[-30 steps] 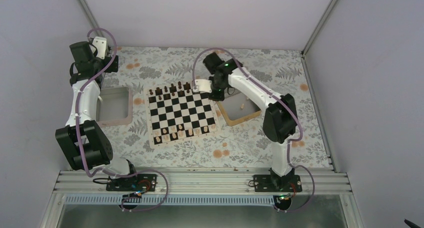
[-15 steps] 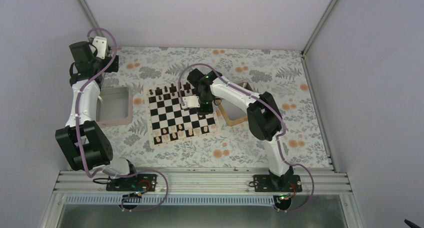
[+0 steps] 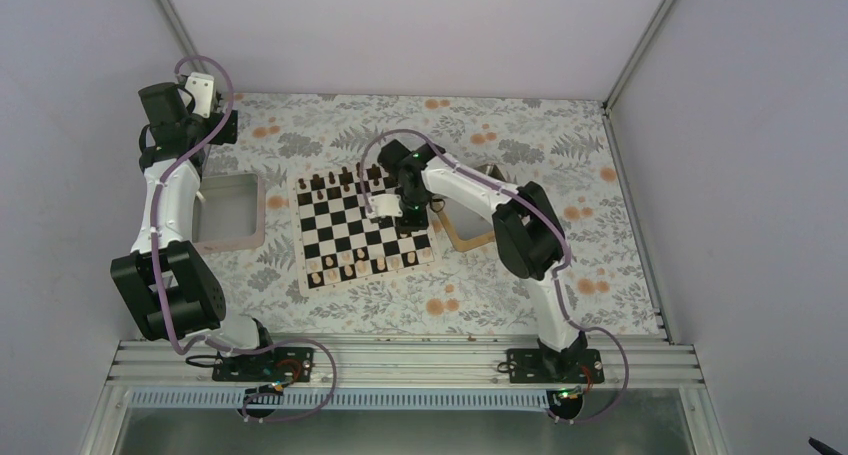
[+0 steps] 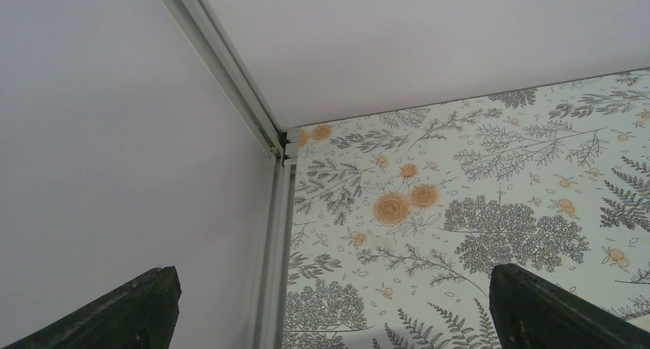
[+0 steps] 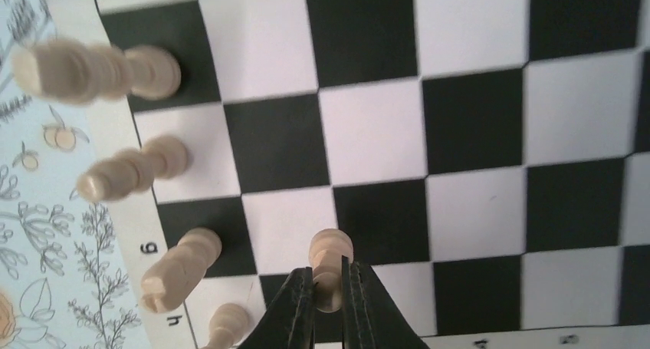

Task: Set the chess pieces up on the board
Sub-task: Place the chess piece on the chessboard.

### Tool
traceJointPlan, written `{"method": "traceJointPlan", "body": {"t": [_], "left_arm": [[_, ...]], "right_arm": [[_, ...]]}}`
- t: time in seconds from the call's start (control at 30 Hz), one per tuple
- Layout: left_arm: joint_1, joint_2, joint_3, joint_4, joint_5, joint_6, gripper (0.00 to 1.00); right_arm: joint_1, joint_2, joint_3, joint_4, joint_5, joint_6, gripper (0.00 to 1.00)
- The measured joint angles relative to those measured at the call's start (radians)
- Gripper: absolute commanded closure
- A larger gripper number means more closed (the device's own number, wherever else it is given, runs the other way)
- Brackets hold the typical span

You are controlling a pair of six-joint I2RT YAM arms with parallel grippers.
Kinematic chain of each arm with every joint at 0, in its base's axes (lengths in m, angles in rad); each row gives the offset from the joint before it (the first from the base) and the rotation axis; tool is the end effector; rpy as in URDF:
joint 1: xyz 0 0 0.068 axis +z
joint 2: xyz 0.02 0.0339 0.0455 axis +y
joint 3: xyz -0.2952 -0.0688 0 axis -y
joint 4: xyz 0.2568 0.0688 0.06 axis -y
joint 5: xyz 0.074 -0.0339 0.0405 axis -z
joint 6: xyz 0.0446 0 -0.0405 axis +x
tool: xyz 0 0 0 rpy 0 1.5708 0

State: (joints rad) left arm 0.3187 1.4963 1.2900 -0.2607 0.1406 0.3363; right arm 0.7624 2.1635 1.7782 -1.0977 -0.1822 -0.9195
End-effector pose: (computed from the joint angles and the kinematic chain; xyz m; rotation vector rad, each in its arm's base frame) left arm 0.3507 0.1091 0.3608 0.1065 2.0406 0.2682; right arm 0.3240 0.3206 0.2000 -2.2652 2.0102 0.2654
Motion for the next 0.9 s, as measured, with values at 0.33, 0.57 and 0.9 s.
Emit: {"method": "traceJointPlan", "body": {"t": [0.33, 0.57, 0.9], "left_arm": [[0.0, 0.0, 0.0, 0.0, 0.009, 0.0, 0.0], [0.0, 0.0, 0.0, 0.002, 0.014, 0.0, 0.0], [0.0, 0.0, 0.0, 0.002, 0.021, 0.0, 0.0]], "right_arm": [[0.069, 0.082, 0.194, -0.032, -0.009, -0.004, 0.96], [0.106, 0.151, 0.246, -0.069, -0.016, -0.006, 0.96], [0.135, 0.166, 0.263, -0.099, -0.019, -0.013, 0.96]]}}
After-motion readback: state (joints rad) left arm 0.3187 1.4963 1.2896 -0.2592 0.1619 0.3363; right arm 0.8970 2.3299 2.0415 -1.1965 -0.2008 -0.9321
